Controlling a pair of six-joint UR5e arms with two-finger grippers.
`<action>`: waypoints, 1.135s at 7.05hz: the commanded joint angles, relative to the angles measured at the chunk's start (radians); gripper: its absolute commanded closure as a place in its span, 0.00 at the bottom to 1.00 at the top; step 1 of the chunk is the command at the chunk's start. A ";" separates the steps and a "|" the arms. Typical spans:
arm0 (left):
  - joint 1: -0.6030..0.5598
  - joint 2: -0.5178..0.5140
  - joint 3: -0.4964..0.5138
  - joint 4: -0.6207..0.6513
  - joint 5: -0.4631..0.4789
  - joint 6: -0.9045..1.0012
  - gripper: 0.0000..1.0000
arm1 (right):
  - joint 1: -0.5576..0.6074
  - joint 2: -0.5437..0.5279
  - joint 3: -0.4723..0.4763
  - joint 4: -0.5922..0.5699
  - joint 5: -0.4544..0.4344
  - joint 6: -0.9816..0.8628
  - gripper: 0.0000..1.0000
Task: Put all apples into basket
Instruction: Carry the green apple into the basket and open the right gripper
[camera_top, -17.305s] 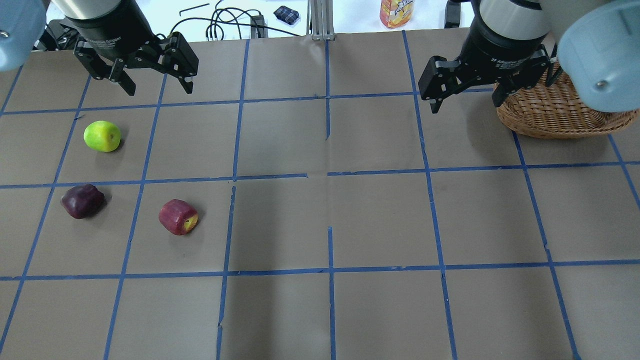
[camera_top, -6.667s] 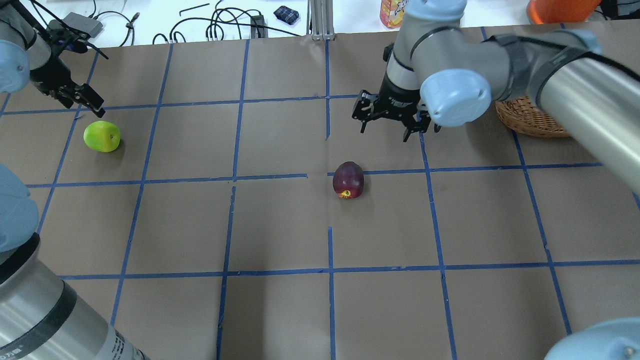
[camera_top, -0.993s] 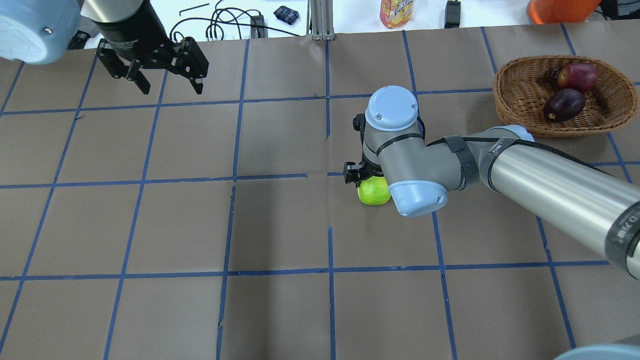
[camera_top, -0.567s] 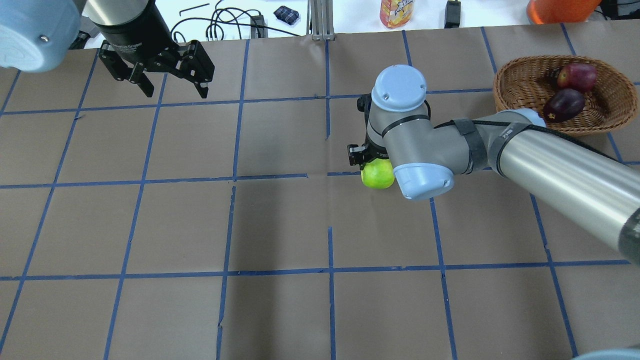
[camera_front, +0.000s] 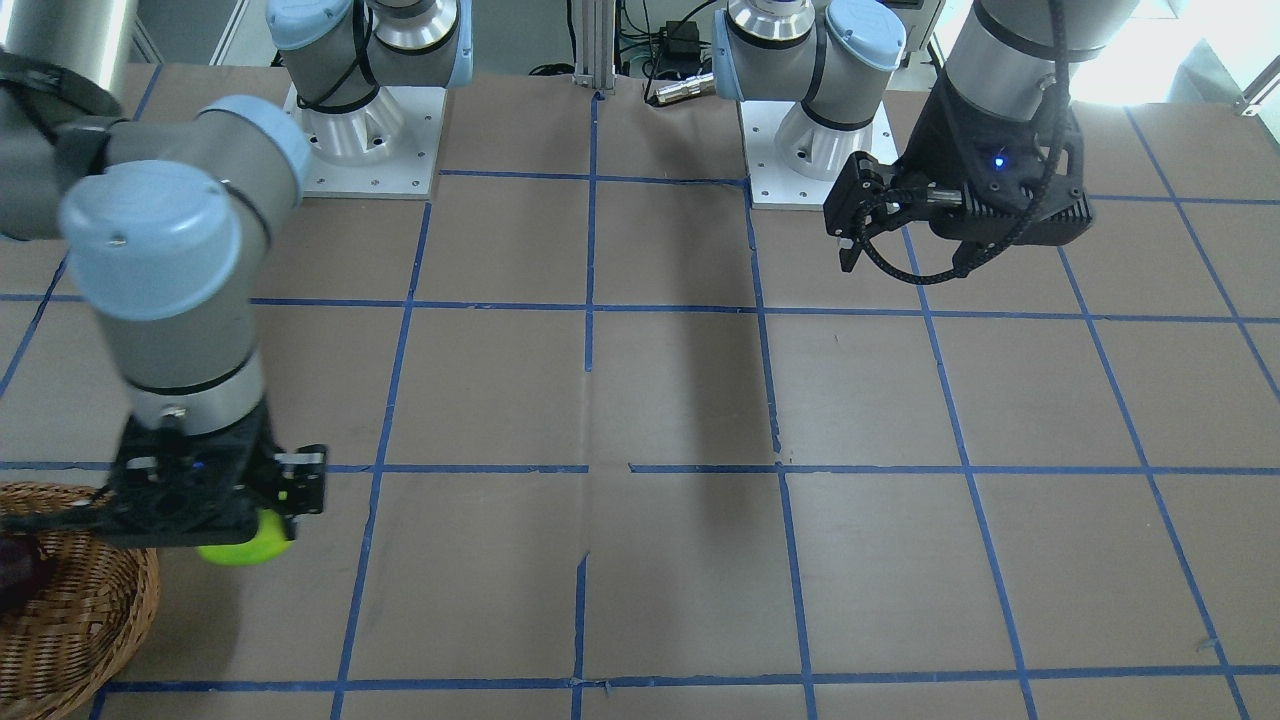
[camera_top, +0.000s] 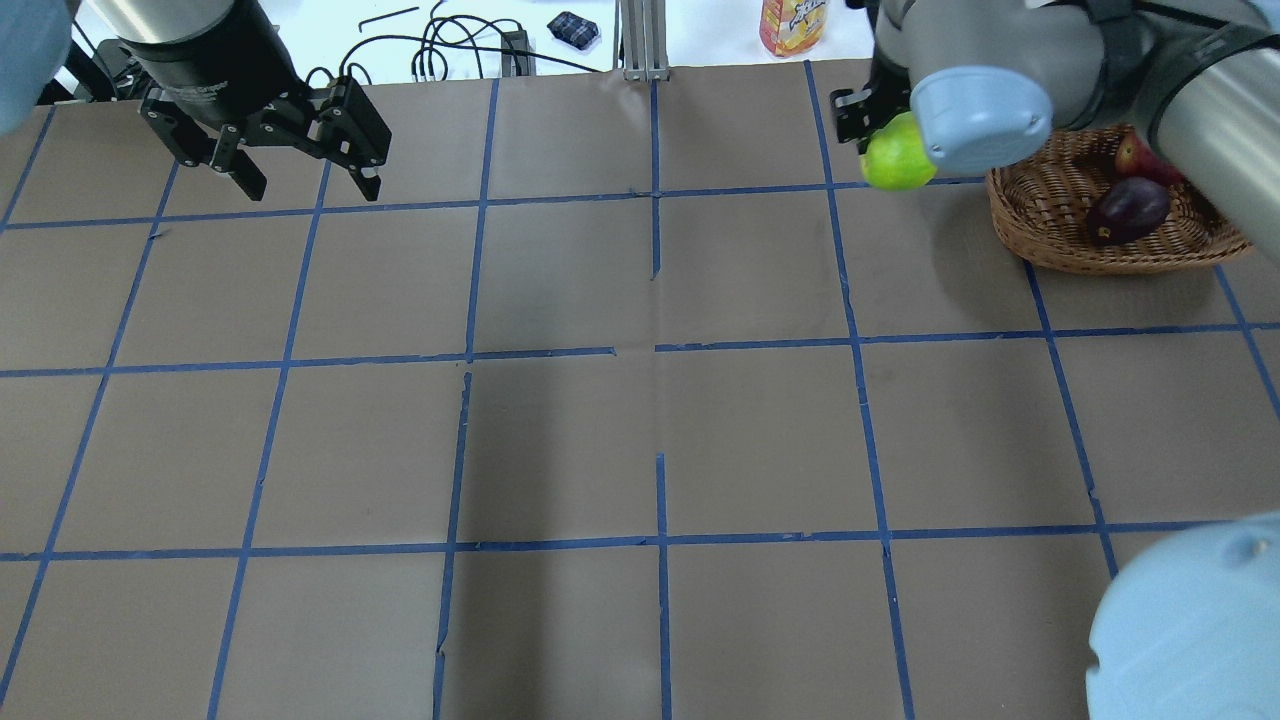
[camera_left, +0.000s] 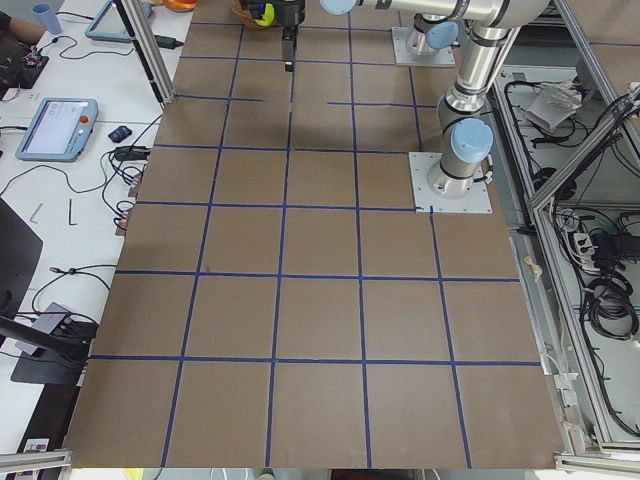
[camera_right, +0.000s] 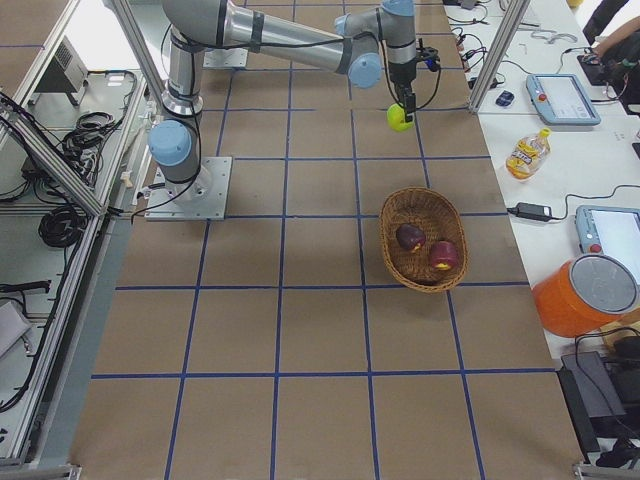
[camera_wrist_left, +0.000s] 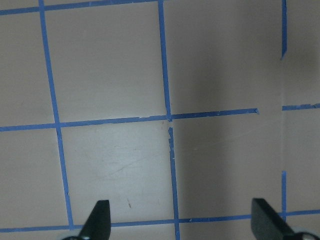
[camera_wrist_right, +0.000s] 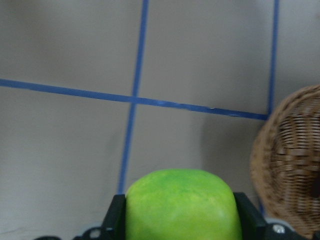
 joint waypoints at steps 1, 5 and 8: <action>0.011 0.007 0.002 -0.003 0.010 0.011 0.00 | -0.210 0.037 -0.036 -0.007 0.085 -0.404 0.70; -0.004 -0.021 0.008 0.010 0.005 0.012 0.00 | -0.352 0.185 -0.036 -0.146 0.242 -0.612 0.29; -0.011 -0.022 0.003 0.020 0.004 0.012 0.00 | -0.372 0.104 -0.051 0.077 0.237 -0.588 0.00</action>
